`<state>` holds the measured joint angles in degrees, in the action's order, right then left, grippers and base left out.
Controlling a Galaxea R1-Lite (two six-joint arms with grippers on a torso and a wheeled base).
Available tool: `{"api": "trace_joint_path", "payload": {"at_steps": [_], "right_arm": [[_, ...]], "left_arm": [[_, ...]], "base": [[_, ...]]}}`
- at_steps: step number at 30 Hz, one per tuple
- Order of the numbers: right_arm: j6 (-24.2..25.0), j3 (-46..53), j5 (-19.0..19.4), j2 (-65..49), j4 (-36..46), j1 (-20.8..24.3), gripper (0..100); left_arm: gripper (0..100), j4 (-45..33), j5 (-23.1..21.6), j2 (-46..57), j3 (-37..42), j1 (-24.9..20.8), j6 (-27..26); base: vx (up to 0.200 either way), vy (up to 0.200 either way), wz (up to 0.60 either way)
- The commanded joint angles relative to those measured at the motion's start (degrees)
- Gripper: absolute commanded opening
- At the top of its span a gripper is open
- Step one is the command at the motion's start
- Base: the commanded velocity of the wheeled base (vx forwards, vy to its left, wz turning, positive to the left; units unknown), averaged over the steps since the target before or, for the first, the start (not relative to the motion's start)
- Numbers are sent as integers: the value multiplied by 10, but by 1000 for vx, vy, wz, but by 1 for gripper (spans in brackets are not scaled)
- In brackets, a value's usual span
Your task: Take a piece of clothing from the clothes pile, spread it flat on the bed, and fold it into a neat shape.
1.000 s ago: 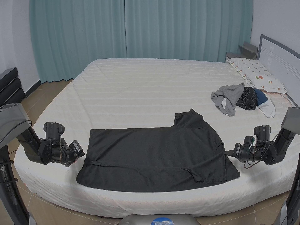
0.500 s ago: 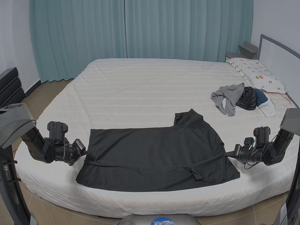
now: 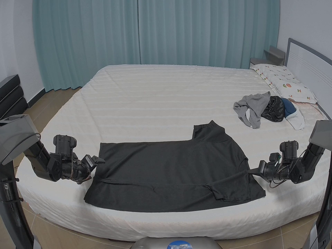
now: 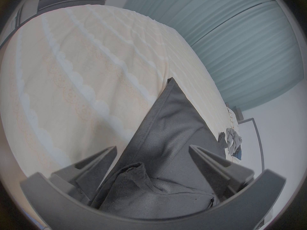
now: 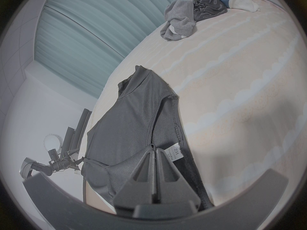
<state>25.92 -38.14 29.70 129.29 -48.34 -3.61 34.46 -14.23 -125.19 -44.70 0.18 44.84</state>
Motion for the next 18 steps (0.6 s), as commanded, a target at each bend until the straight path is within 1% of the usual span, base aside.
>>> {"api": "trace_joint_path", "payload": {"at_steps": [1,4,10,11,18], "right_arm": [[0,0,1,1,0,0,0],[0,0,1,1,0,0,0],[-1,2,1,0,0,0,0],[0,2,1,-1,0,0,0],[0,1,1,-1,0,0,0]], "left_arm": [[100,1,-3,-1,1,-4,-12],[100,1,-3,-4,1,-13,-29],[100,1,3,-16,1,-19,-32],[0,1,3,-15,2,-19,-37],[0,0,4,-7,22,-11,-41]], "base": [[0,0,0],[0,0,0],[0,0,0],[0,0,0],[0,0,0]]}}
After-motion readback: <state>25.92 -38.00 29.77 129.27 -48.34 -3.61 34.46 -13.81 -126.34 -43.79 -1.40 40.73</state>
